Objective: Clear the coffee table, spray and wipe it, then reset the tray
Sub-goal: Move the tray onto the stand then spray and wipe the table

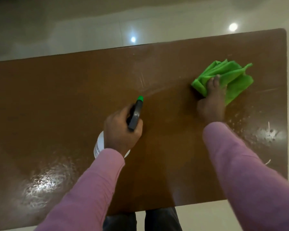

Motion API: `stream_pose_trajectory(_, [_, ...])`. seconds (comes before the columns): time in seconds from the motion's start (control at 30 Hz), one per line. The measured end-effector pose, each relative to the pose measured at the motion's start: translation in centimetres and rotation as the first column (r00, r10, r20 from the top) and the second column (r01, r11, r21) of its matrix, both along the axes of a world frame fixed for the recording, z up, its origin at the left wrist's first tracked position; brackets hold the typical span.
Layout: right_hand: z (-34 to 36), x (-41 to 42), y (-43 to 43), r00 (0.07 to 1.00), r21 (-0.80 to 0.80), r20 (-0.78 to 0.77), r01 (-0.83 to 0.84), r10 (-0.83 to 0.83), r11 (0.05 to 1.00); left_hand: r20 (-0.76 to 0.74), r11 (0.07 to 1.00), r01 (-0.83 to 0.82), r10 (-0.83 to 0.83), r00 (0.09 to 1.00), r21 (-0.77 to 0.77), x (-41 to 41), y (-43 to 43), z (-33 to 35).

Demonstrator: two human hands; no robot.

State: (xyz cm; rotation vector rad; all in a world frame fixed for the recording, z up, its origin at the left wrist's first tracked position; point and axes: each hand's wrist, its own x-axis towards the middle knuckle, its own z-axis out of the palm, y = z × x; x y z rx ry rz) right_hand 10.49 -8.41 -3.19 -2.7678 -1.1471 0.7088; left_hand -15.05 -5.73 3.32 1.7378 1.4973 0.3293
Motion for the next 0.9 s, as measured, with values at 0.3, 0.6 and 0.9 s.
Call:
stream_pose_trajectory(0.3, [-1.4,-10.1,0.3,0.555,0.252,-0.101,-0.788,0.826,0.561,0.04,0.995,-0.098,0.098,0.994,-0.007,-1.4,-0.3,0.5])
stream_pose_trajectory(0.6, [-0.3,-5.1,8.7,0.988,0.025,-0.019,-0.15,0.15,0.988,0.109,0.996,-0.087,0.084,0.99,0.015,-1.5,-0.3,0.5])
stream_pose_trajectory(0.9, [-0.8,-9.5,9.2,0.466,0.132,-0.131,-0.867,0.875,0.481,0.127,0.984,-0.175,0.172,0.977,0.014,-2.3,0.0,0.2])
